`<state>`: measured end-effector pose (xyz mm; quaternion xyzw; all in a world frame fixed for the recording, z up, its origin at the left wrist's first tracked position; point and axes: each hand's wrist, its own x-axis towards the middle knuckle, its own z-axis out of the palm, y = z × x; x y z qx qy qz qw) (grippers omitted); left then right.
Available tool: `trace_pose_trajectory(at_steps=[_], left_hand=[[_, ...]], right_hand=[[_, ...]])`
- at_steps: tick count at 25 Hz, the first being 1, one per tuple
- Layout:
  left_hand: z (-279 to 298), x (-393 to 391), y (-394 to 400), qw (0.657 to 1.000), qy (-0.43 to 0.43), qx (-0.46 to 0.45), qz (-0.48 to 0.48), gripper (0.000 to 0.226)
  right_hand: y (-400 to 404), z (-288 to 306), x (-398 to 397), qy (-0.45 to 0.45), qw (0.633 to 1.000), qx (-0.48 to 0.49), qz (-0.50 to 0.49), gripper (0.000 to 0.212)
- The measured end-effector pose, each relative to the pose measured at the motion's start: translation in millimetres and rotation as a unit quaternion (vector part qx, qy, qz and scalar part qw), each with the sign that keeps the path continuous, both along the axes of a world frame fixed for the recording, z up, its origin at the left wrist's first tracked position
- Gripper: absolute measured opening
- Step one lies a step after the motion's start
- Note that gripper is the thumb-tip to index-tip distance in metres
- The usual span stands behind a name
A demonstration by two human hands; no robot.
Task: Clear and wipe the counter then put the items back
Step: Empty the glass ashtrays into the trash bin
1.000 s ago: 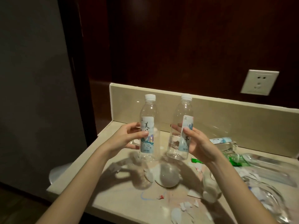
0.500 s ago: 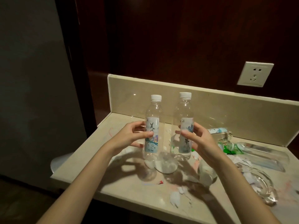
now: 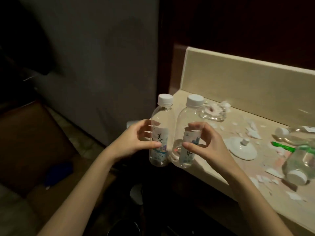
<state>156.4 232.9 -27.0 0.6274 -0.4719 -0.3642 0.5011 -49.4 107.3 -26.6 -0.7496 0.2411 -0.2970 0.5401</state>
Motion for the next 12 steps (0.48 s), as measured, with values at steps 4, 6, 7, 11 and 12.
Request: trace_pose_trajectory(at_steps=[4,6,7,11,12], left_hand=[[-36,7,64,0.996,-0.011,0.044,0.072,0.058],[-63,8,92,0.992,-0.013,0.069,0.104,0.06],[-82,12,105,0.99,-0.011,0.081,0.116,0.06],[-169,29,139,0.976,-0.012,0.141,0.165,0.057],[-199,34,146,0.971,-0.013,0.162,0.175,0.056]], right_hand=[[30,-39,33,0.035,0.996,0.006,0.087,0.048],[50,-72,49,0.062,0.991,0.004,0.117,0.047],[62,-91,58,0.076,0.989,0.004,0.126,0.048],[99,-175,85,0.129,0.982,0.012,0.137,0.054],[107,-201,91,0.149,0.979,0.011,0.141,0.054]])
